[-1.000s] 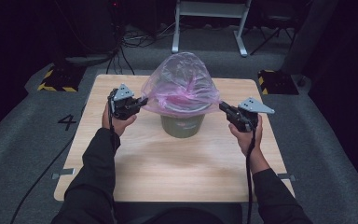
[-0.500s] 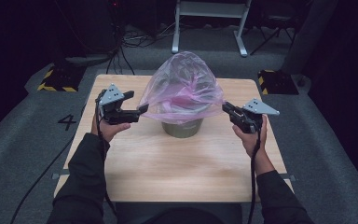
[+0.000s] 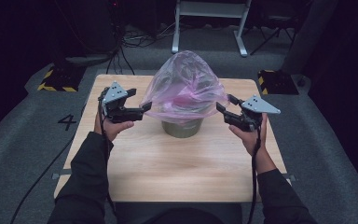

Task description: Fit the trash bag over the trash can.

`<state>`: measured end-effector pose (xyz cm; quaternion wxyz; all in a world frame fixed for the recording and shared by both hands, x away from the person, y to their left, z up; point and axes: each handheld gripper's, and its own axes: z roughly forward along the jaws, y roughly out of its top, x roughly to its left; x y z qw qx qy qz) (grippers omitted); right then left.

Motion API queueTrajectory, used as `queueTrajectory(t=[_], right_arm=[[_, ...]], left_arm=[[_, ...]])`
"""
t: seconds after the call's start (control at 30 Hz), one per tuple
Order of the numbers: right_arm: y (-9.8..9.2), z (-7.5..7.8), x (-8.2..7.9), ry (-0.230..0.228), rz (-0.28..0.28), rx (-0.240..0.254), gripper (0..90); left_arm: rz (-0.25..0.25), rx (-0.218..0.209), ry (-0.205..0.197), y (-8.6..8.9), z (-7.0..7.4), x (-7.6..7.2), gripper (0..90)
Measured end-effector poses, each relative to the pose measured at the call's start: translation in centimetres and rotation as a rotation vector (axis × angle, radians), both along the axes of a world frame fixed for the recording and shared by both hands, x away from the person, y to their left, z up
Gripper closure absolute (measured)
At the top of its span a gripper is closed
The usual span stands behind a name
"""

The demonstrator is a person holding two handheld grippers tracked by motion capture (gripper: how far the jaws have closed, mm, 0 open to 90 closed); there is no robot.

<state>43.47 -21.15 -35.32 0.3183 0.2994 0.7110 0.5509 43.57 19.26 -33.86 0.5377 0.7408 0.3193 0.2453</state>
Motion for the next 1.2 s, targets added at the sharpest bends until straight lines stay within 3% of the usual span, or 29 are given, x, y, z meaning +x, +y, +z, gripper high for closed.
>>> queueTrajectory(t=[0.13,0.33,0.47,0.57,0.6,0.63,0.67,0.73,0.77,0.83,0.9,1.0,1.1,1.2], right_arm=[[0.8,0.8,0.3,0.013,0.027,-0.02,35.4],[1.1,1.5,0.8,0.035,0.049,-0.03,33.7],[0.7,2.1,1.0,0.03,0.055,-0.029,52.1],[0.5,2.3,1.2,0.024,0.063,-0.044,75.2],[0.5,2.4,1.2,0.023,0.066,-0.048,79.0],[0.5,2.4,1.2,0.021,0.059,-0.052,82.9],[0.4,2.4,1.3,0.021,0.047,-0.052,84.9],[0.2,2.5,1.5,0.023,0.042,-0.049,85.7],[0.1,2.5,1.6,0.024,0.027,-0.05,85.7],[0.0,2.7,2.2,0.043,0.004,-0.042,84.6],[0.0,2.8,2.8,0.061,-0.028,-0.062,84.3],[0.1,2.4,3.5,0.119,-0.018,-0.061,83.8],[0.0,1.7,2.7,0.115,0.006,-0.064,83.4],[-0.5,1.1,1.7,0.101,0.008,-0.063,83.4]], left_arm=[[-0.021,0.007,-0.013,-0.8,0.3,-0.1,19.2],[-0.058,0.026,-0.044,-1.7,1.9,-0.2,18.1],[-0.061,0.031,-0.051,-2.2,3.2,0.2,17.5],[-0.059,0.044,-0.052,-2.2,3.3,0.0,17.7],[-0.076,0.036,-0.053,-2.0,3.2,0.0,21.1],[-0.079,0.038,-0.067,-1.7,3.0,-0.1,33.5],[-0.047,0.055,-0.069,-1.5,2.8,-0.1,42.4],[-0.046,0.066,-0.048,-1.0,2.2,0.4,63.3],[-0.038,0.074,-0.033,-0.7,1.8,0.8,65.5],[-0.028,0.087,-0.022,-0.4,1.4,1.4,78.3],[-0.041,0.084,0.013,-0.1,0.7,2.1,85.4],[-0.106,0.047,0.038,0.1,-0.3,2.3,87.1],[-0.165,-0.01,0.02,0.1,-0.9,0.8,80.1],[-0.136,0.037,-0.003,-0.3,-1.4,-0.4,79.1]])
